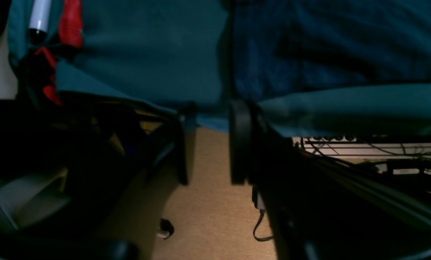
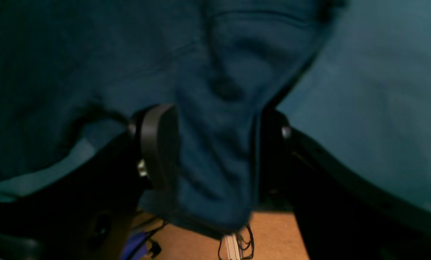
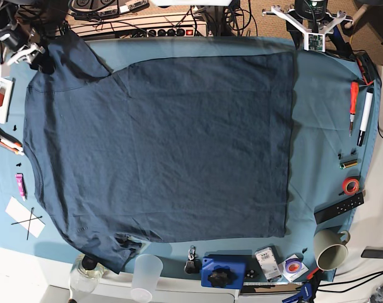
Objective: Fold the T-shirt properly
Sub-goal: 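Grasp the shirt's shoulder edge with both grippers, then lift the shoulder edge and fold it toward the hem with both grippers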
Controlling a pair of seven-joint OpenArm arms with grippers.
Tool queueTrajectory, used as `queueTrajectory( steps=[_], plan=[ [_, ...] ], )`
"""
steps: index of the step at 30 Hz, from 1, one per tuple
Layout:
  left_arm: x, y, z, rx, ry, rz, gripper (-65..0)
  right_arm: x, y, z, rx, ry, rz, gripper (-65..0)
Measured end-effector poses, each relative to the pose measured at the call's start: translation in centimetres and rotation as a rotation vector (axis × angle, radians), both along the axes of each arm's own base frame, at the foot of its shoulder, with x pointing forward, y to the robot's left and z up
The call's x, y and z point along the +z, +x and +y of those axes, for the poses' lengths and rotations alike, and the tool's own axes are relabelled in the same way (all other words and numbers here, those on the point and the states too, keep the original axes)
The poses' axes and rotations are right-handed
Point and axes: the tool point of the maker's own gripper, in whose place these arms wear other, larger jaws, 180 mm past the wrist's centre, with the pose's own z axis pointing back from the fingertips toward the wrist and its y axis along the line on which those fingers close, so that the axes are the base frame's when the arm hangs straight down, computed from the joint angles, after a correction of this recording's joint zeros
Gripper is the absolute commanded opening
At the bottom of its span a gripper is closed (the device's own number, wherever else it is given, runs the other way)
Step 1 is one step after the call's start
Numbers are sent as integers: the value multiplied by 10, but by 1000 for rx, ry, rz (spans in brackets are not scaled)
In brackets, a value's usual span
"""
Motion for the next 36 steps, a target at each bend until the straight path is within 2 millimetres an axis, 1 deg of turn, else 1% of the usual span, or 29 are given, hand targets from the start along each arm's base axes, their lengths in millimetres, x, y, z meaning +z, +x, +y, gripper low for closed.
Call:
queueTrajectory(
  steps=[5,7,9,11,14,16,19,23,26,29,33,36],
  plan=[
    [0,0,0,0,-1,0,-484,-3,3,16,-1,59,-25,-307],
    [0,1,0,0,-1,-4,-484,-5,-1,30,0,121,-26,-307],
    [5,6,0,-4,0,-38,-484,-7,-3,40,-7,160,-45,-307],
    [9,14,-1,-6,1,-72,-484,-9,-9,46,-28,185,-51,-307],
    [14,30,-1,-8,-1,-118,-484,-10,-14,48,-45,199,-61,-307],
    [13,36,0,4,-2,-114,-484,-10,-15,48,-37,197,-54,-307],
    [9,40,-5,38,-53,-92,-484,-10,-14,48,-32,194,-51,-307],
    [0,35,-27,95,-235,-37,-484,-9,-15,47,-9,187,-33,-307],
    [1,38,-31,104,-256,-48,-484,-9,-15,46,-1,182,-28,-307],
    [4,48,-23,122,-253,-84,-484,-8,-15,45,5,178,-24,-307],
    [-10,46,-8,139,-233,-62,-484,-7,-15,42,14,170,-18,-307],
    [-15,48,-7,120,-261,-63,-484,-7,-15,42,20,167,-12,-307]
  ],
)
